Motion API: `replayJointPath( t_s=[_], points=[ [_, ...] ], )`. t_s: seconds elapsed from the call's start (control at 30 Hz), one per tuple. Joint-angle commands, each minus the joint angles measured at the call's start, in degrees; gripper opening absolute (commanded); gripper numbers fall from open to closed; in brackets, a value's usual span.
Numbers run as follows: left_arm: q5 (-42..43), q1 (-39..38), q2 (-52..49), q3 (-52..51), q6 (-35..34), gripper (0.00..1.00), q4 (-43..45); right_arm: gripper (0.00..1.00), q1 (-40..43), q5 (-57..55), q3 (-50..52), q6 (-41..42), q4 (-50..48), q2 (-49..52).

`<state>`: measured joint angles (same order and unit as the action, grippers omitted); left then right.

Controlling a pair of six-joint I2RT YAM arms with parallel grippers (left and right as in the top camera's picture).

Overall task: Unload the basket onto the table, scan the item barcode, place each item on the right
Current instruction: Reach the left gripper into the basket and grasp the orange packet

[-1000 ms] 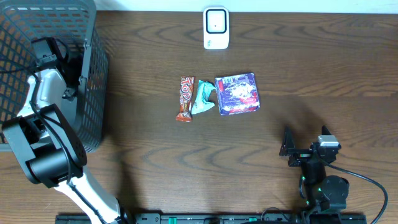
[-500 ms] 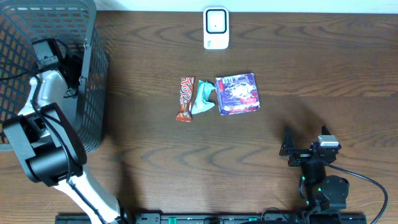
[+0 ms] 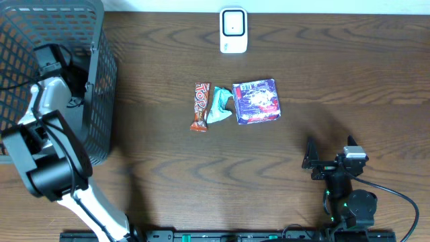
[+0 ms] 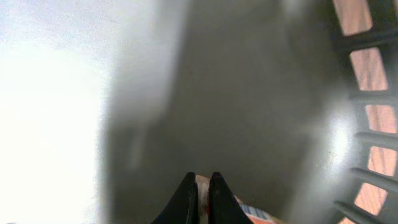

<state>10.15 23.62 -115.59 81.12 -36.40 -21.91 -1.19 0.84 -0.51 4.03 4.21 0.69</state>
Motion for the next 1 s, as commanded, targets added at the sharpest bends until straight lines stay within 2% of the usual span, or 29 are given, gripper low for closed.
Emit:
replayJointPath(
  t_s=[0.0,0.37,0.57,0.63,0.7,0.77,0.8,0.9,0.97],
  points=[
    [-0.55,2.56,9.03,-0.22,-0.33,0.07,-0.28,0.99,0.24,-0.28,0.20,-0.46,0.09,-0.31],
    [-0.20,8.20,36.59,-0.22,0.74,0.07,-0.26,0.99,0.24,-0.28,0.20,-0.46,0.09,-0.31],
    [10.88,4.92,46.69,-0.22,0.81,0.07,-0.17,0.99,0.24,-0.28,0.20,-0.48,0.09,-0.31],
    [10.95,1.92,48.57,-0.22,3.89,0.07,0.20,0.99,0.24,-0.28,0.20,-0.48,0.09,-0.31],
    [3.96,-1.31,49.29,-0.22,10.38,0.09,0.28,0.99,0.24,-0.28,0.20,-0.46,0.09,-0.31],
    [-6.51,-2.80,48.78,-0.22,12.61,0.54,-0.79,0.99,0.24,-0.28,0.20,-0.46,0.09,-0.31],
    [-11.39,-2.97,48.04,-0.22,12.61,0.66,-1.22,0.99,0.24,-0.28,0.20,-0.48,0.09,-0.31],
    [-17.90,-2.60,44.72,-0.22,15.82,0.70,-1.46,0.99,0.24,-0.28,0.20,-0.46,0.09,-0.31],
    [-20.04,-2.10,40.24,-0.22,17.81,0.78,-1.33,0.99,0.24,-0.28,0.20,-0.48,0.09,-0.31]
  ],
)
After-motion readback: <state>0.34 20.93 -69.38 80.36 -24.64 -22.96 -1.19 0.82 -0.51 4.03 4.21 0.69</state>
